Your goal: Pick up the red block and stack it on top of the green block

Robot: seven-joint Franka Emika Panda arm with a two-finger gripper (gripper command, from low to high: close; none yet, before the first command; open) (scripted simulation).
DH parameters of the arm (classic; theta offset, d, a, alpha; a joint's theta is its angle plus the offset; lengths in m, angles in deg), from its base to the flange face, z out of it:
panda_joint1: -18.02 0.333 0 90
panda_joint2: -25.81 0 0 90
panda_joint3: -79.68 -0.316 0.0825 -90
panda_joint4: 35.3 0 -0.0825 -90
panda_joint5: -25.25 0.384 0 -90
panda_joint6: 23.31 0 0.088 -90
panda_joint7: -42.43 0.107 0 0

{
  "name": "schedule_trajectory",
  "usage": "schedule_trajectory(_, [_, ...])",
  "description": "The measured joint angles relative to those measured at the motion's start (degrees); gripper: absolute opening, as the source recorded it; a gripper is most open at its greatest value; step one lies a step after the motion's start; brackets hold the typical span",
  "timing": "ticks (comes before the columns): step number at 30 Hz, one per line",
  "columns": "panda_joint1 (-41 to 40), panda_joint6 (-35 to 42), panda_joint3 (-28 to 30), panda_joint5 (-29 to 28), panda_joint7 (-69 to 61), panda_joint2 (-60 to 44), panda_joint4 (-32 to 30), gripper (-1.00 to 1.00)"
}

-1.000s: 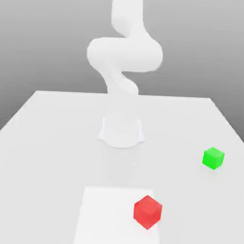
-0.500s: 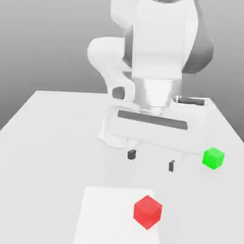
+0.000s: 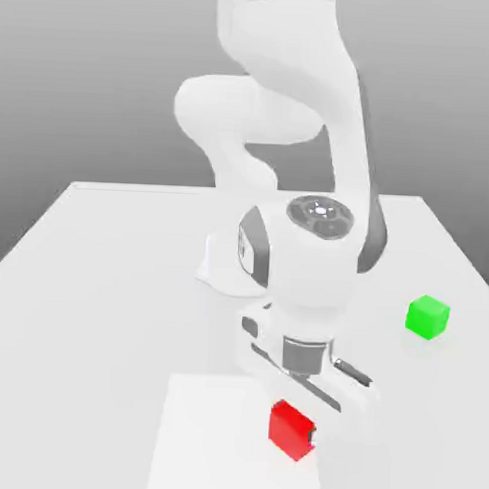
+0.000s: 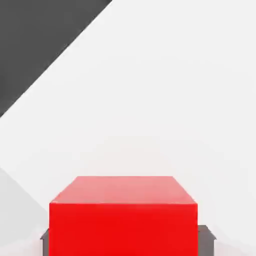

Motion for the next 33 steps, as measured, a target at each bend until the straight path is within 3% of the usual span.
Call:
schedule_trajectory(9, [-1.03,9.74,-5.29,7.70,-7.57,12.20,-2.34,-1.00])
schedule_trajectory(31, [37.80,15.25,-21.33,23.13,-60.24,29.04,-12.75,-1.00])
schedule_trajectory(33, [38.33,12.91,-22.42,21.86,-60.85,26.97,-13.06,-1.00])
